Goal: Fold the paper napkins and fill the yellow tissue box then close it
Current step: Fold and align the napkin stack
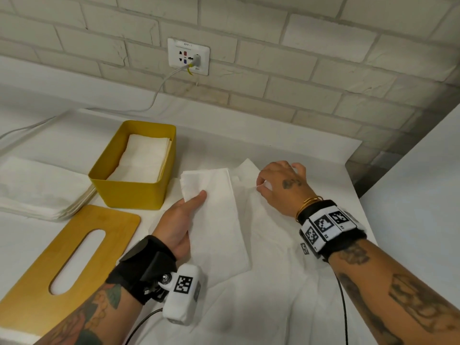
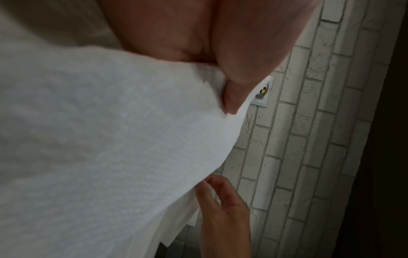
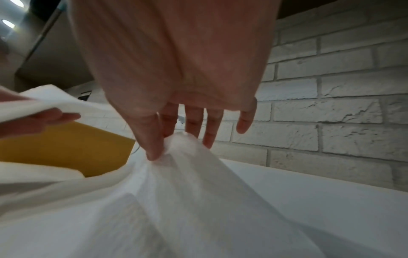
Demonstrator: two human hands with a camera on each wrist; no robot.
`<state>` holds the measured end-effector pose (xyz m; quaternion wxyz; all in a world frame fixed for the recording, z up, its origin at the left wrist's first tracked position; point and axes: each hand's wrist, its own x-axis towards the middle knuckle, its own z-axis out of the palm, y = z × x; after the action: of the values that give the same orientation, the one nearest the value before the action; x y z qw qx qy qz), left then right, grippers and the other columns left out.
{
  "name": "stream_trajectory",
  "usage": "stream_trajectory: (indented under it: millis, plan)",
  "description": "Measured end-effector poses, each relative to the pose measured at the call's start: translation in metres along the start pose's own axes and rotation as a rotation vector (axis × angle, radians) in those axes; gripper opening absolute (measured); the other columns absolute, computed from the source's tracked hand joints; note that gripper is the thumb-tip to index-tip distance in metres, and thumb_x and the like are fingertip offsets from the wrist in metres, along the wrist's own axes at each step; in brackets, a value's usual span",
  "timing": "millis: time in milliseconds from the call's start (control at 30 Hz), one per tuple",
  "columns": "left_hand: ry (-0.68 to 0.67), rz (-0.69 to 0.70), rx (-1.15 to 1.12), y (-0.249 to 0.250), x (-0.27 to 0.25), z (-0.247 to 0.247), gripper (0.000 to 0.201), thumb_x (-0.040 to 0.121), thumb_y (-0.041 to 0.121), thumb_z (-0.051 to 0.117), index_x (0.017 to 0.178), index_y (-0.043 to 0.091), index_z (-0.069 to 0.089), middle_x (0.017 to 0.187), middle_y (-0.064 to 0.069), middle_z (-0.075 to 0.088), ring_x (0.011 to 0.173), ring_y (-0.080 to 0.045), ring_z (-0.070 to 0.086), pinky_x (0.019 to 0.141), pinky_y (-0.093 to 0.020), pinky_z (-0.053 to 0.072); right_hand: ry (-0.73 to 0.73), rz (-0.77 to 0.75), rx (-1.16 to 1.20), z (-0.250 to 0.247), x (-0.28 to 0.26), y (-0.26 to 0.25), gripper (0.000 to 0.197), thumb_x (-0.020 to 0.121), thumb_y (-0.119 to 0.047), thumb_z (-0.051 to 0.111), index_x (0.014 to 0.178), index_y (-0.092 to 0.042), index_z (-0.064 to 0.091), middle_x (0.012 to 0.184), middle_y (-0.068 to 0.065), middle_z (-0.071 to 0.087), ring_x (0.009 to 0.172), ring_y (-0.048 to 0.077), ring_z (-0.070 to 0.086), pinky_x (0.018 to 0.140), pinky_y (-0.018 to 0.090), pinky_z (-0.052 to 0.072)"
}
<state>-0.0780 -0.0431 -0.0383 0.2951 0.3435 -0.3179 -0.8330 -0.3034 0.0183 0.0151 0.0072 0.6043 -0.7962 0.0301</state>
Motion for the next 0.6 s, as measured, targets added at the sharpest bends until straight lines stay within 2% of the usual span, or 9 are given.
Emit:
stream_trajectory:
  millis: [100, 167, 267, 367, 433, 500, 567, 600]
  plan:
    - [0.009, 0.007, -0.014, 0.002, 0.002, 0.0, 0.029, 0.1, 0.025, 0.06, 0.125, 0.012, 0.064, 0.113, -0.014, 0.075, 0.099, -0.03, 0.075, 0.085, -0.046, 0.056, 0.139, -0.001, 0.208, -0.017, -0.007, 0.009, 0.009, 0.098, -0.03, 0.061, 0.091, -0.026, 0.067, 0.115, -0.009, 0.064, 0.119, 0.014, 0.053, 0.12, 0.045, 0.016]
    - [0.008, 0.016, -0.023, 0.004, 0.003, 0.001, 0.026, 0.1, 0.024, 0.059, 0.122, 0.011, 0.065, 0.112, -0.014, 0.076, 0.097, -0.029, 0.075, 0.082, -0.044, 0.057, 0.285, 0.002, 0.42, -0.035, -0.014, 0.015, 0.012, 0.094, -0.025, 0.068, 0.083, -0.028, 0.064, 0.103, -0.011, 0.069, 0.108, 0.014, 0.061, 0.115, 0.048, 0.033]
    - [0.012, 0.023, -0.025, 0.006, 0.006, 0.003, 0.025, 0.1, 0.024, 0.059, 0.121, 0.012, 0.065, 0.111, -0.013, 0.076, 0.096, -0.028, 0.076, 0.082, -0.045, 0.056, 0.371, 0.079, 0.783, -0.064, -0.027, 0.024, 0.017, 0.088, -0.021, 0.076, 0.075, -0.03, 0.071, 0.092, -0.015, 0.074, 0.1, 0.007, 0.068, 0.105, 0.039, 0.048]
    - [0.008, 0.017, -0.012, 0.006, 0.007, 0.007, 0.025, 0.1, 0.025, 0.06, 0.121, 0.012, 0.065, 0.11, -0.012, 0.077, 0.096, -0.028, 0.076, 0.085, -0.046, 0.056, 0.41, 0.064, 0.991, -0.084, -0.038, 0.026, 0.009, 0.081, -0.024, 0.08, 0.075, -0.03, 0.077, 0.091, -0.008, 0.078, 0.095, 0.013, 0.071, 0.099, 0.042, 0.052]
    - [-0.004, 0.012, -0.001, 0.006, 0.007, 0.011, 0.025, 0.1, 0.025, 0.06, 0.121, 0.013, 0.064, 0.108, -0.012, 0.077, 0.095, -0.028, 0.076, 0.086, -0.047, 0.056, 0.42, -0.003, 1.142, -0.094, -0.044, 0.018, 0.01, 0.077, -0.019, 0.084, 0.077, -0.023, 0.075, 0.082, -0.005, 0.077, 0.082, 0.011, 0.07, 0.086, 0.032, 0.055]
    - [-0.021, 0.001, 0.001, 0.005, 0.007, 0.016, 0.026, 0.1, 0.026, 0.06, 0.122, 0.013, 0.064, 0.11, -0.013, 0.077, 0.099, -0.029, 0.075, 0.089, -0.048, 0.055, 0.416, -0.064, 1.33, -0.1, -0.049, 0.009, 0.013, 0.072, -0.021, 0.08, 0.081, -0.016, 0.071, 0.076, -0.006, 0.074, 0.074, 0.009, 0.067, 0.073, 0.022, 0.054]
    - [-0.046, -0.014, -0.009, 0.002, 0.007, 0.021, 0.031, 0.101, 0.027, 0.058, 0.127, 0.01, 0.063, 0.116, -0.015, 0.074, 0.106, -0.032, 0.072, 0.093, -0.048, 0.054, 0.418, -0.078, 1.538, -0.101, -0.053, -0.003, 0.013, 0.073, -0.017, 0.074, 0.085, -0.016, 0.068, 0.074, -0.004, 0.074, 0.07, 0.009, 0.067, 0.063, 0.019, 0.053]
    - [-0.057, -0.02, -0.02, 0.001, 0.008, 0.023, 0.034, 0.101, 0.027, 0.058, 0.129, 0.008, 0.063, 0.118, -0.016, 0.073, 0.109, -0.033, 0.071, 0.094, -0.048, 0.054, 0.422, -0.079, 1.628, -0.099, -0.054, -0.009, 0.012, 0.074, -0.015, 0.072, 0.086, -0.017, 0.068, 0.077, -0.003, 0.074, 0.071, 0.01, 0.067, 0.063, 0.021, 0.054]
